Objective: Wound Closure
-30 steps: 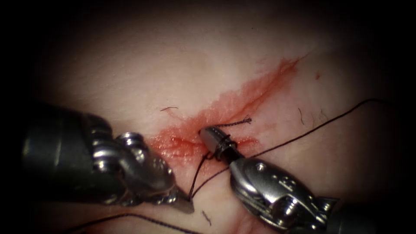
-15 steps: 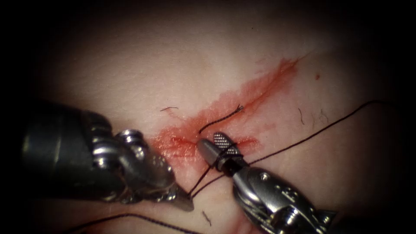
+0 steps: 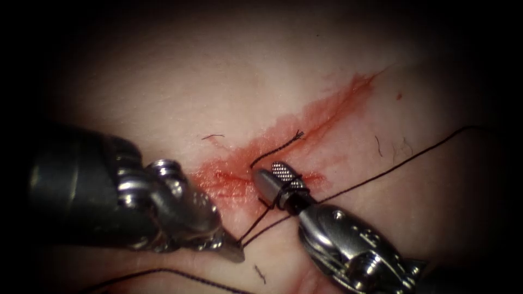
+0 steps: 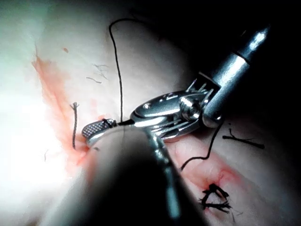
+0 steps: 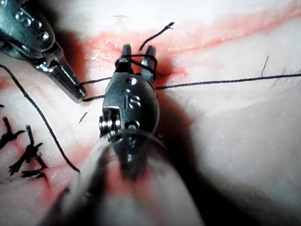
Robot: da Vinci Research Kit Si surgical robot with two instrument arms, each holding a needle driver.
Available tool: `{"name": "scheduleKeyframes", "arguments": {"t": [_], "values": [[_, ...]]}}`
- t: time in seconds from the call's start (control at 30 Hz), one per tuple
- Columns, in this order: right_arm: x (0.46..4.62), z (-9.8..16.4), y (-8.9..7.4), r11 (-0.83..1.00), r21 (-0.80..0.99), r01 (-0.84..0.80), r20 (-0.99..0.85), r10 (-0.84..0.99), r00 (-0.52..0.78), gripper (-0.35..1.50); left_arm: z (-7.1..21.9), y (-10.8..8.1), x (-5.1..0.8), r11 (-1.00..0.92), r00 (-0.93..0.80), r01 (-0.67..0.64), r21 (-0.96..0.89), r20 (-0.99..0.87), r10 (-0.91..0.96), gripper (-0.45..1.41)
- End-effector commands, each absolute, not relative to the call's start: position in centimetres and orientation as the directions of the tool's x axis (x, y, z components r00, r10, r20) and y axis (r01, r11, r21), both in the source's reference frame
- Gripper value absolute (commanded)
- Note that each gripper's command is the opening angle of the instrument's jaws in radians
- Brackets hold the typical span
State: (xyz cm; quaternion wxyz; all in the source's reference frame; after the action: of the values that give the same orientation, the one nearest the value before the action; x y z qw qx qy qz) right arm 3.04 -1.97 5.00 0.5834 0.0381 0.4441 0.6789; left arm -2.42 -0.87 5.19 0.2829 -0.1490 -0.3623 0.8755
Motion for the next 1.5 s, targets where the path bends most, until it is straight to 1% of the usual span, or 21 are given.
{"name": "scheduleKeyframes", "arguments": {"t": [0.03,0.27,0.43,0.5,0.63,0.77,0.9,1.0,1.03,1.07,1.1,1.17,1.2,1.23,1.27,1.3,1.33,1.37,1.4,1.43,1.5], "values": [[3.13,5.04,-1.94,0.073,0.648,-0.758,-0.467,0.825,-0.319,0.51,5.24,-0.86,-2.47,-0.577,-0.795,-0.387,-0.719,-0.056,0.603,-0.45],[3.10,5.11,-1.86,0.066,0.644,-0.762,-0.468,0.822,-0.325,0.61,5.24,-0.86,-2.47,-0.577,-0.795,-0.388,-0.719,-0.056,0.604,-0.45],[3.08,5.12,-1.77,0.053,0.641,-0.766,-0.466,0.820,-0.333,0.57,5.24,-0.86,-2.47,-0.577,-0.795,-0.388,-0.718,-0.056,0.604,-0.45],[3.07,5.14,-1.75,0.050,0.639,-0.767,-0.466,0.819,-0.335,0.74,5.24,-0.87,-2.48,-0.578,-0.795,-0.390,-0.717,-0.054,0.604,-0.45],[3.05,5.16,-1.68,0.042,0.637,-0.769,-0.465,0.818,-0.340,0.61,5.23,-0.87,-2.48,-0.578,-0.795,-0.390,-0.717,-0.054,0.604,-0.45],[3.05,5.20,-1.63,0.037,0.635,-0.772,-0.466,0.815,-0.344,0.73,5.23,-0.87,-2.49,-0.574,-0.792,-0.396,-0.717,-0.049,0.608,-0.45],[3.07,5.20,-1.66,0.040,0.635,-0.772,-0.468,0.815,-0.342,0.59,5.23,-0.87,-2.49,-0.574,-0.792,-0.396,-0.717,-0.049,0.608,-0.45],[3.10,5.18,-1.71,0.042,0.634,-0.772,-0.469,0.814,-0.342,0.31,5.24,-0.88,-2.50,-0.575,-0.792,-0.396,-0.716,-0.049,0.608,-0.45],[3.12,5.18,-1.72,0.045,0.637,-0.770,-0.468,0.816,-0.339,-0.08,5.24,-0.88,-2.50,-0.575,-0.792,-0.397,-0.716,-0.049,0.608,-0.45],[3.12,5.19,-1.72,0.045,0.637,-0.770,-0.468,0.816,-0.340,-0.08,5.24,-0.89,-2.50,-0.575,-0.792,-0.397,-0.716,-0.049,0.609,-0.45],[3.12,5.20,-1.72,0.045,0.636,-0.770,-0.469,0.815,-0.340,0.05,5.25,-0.89,-2.50,-0.575,-0.792,-0.397,-0.715,-0.049,0.609,-0.45],[3.10,5.23,-1.69,0.044,0.636,-0.771,-0.470,0.814,-0.341,0.04,5.25,-0.89,-2.51,-0.575,-0.792,-0.398,-0.715,-0.049,0.609,-0.45],[3.10,5.24,-1.69,0.044,0.635,-0.771,-0.470,0.814,-0.341,0.15,5.25,-0.89,-2.51,-0.575,-0.791,-0.398,-0.715,-0.049,0.609,-0.45],[3.10,5.24,-1.69,0.044,0.635,-0.771,-0.470,0.814,-0.341,0.36,5.25,-0.89,-2.52,-0.575,-0.791,-0.398,-0.715,-0.049,0.609,-0.45],[3.11,5.23,-1.69,0.044,0.635,-0.771,-0.470,0.814,-0.341,0.41,5.25,-0.89,-2.52,-0.575,-0.791,-0.398,-0.715,-0.049,0.609,-0.45],[3.11,5.23,-1.70,0.045,0.636,-0.771,-0.470,0.814,-0.340,0.37,5.25,-0.89,-2.52,-0.575,-0.791,-0.398,-0.715,-0.049,0.609,-0.45],[3.12,5.23,-1.71,0.046,0.636,-0.770,-0.470,0.815,-0.339,0.44,5.25,-0.89,-2.52,-0.575,-0.791,-0.398,-0.715,-0.049,0.609,-0.45],[3.12,5.22,-1.72,0.048,0.637,-0.769,-0.470,0.816,-0.338,0.41,5.25,-0.89,-2.52,-0.575,-0.791,-0.398,-0.715,-0.049,0.609,-0.45],[3.14,5.21,-1.76,0.053,0.639,-0.767,-0.469,0.817,-0.335,-0.05,5.25,-0.89,-2.51,-0.575,-0.792,-0.398,-0.715,-0.049,0.609,-0.45],[3.16,5.19,-1.79,0.054,0.640,-0.767,-0.470,0.817,-0.334,-0.35,5.25,-0.89,-2.51,-0.575,-0.792,-0.398,-0.715,-0.049,0.609,-0.45],[3.18,5.17,-1.81,0.053,0.639,-0.767,-0.470,0.817,-0.335,-0.35,5.26,-0.89,-2.52,-0.575,-0.792,-0.398,-0.715,-0.049,0.609,-0.45]]}}
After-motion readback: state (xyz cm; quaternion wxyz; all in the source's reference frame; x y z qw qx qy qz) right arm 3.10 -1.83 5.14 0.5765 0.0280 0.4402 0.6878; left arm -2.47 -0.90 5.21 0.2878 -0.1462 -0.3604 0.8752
